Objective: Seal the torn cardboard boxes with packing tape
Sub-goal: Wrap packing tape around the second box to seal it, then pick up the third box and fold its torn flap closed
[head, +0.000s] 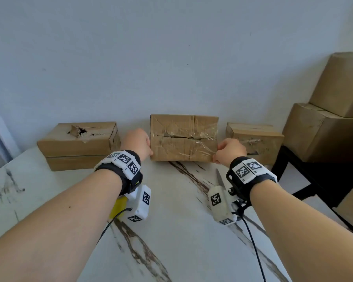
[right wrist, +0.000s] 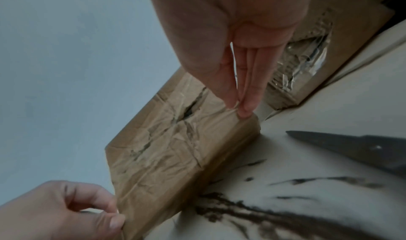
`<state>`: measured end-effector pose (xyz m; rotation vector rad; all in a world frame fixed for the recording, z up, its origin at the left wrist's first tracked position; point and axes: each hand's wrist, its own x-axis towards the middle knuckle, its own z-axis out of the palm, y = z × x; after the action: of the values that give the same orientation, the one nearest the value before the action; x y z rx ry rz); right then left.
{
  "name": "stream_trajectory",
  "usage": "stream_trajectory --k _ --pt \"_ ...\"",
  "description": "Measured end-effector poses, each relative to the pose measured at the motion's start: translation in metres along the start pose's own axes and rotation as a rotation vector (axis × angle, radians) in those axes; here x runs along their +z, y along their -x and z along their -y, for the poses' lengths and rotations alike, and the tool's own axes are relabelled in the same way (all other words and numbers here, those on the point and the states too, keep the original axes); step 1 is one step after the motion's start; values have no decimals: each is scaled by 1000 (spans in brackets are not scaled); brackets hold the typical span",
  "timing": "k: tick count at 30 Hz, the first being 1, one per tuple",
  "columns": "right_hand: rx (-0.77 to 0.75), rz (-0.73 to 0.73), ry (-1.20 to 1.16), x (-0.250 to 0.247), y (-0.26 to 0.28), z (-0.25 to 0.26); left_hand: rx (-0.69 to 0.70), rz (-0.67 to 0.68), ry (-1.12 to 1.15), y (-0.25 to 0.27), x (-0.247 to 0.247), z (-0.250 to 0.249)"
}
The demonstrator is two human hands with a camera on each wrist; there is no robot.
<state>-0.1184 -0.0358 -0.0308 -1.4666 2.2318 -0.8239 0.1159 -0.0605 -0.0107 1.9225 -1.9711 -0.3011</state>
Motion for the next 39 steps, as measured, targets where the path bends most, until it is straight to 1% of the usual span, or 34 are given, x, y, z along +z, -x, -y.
stream_trajectory --k 2,4,6,7,8,9,10,12,14,15,16,17,19,20,21,22,23,24,26,30,33,35,37,39 --pt "28 10 -20 3 -8 -3 -21 65 15 -8 7 -1" --pt "61 31 -59 3 -14 -6 -77 148 130 -17 14 -1" --pt "88 87 -72 1 -19 -9 -195 254 431 -25 19 -1" --pt "99 99 -78 -1 -21 -9 -260 302 584 -27 20 -2" --pt "105 85 -88 -4 -23 -10 -314 353 676 -27 19 -4" --pt "107 45 -100 -9 -25 -10 -354 403 713 -26 17 -7" --pt "103 -30 -115 -17 -25 -10 -376 452 713 -25 16 -9" --pt "82 -251 -146 -35 -26 -12 -385 516 685 -27 16 -12" --pt "65 -467 -194 -56 -25 -15 -351 550 585 -32 17 -11" --pt "57 -546 -193 -63 -27 -19 -319 532 497 -35 17 -11" --pt "65 -591 -167 -69 -30 -26 -264 467 426 -39 18 -11" --pt "90 -597 -131 -73 -33 -33 -178 361 396 -42 17 -12" --pt "168 -506 -93 -80 -41 -48 46 128 393 -46 12 -21" --pt "206 -433 -90 -80 -47 -55 162 65 360 -47 11 -26" --pt "227 -352 -84 -80 -51 -61 265 44 295 -48 10 -30" --pt "218 -277 -81 -78 -56 -64 332 53 222 -51 10 -32" --pt "185 -224 -84 -75 -58 -67 363 65 168 -53 12 -33" --pt "142 -204 -91 -70 -60 -67 366 78 147 -55 13 -33" --pt "69 -209 -102 -61 -61 -64 358 80 150 -57 16 -30" --pt "11 -198 -75 -48 -60 -53 366 39 144 -59 14 -23" --pt "6 -173 -42 -45 -61 -49 337 108 131 -58 9 -17" --pt "9 -144 -20 -45 -60 -48 341 169 83 -55 6 -14" --pt "34 -128 14 -45 -56 -44 352 191 46 -50 2 -12" --pt "45 -188 -5 -48 -48 -33 358 187 85 -45 -5 -10"
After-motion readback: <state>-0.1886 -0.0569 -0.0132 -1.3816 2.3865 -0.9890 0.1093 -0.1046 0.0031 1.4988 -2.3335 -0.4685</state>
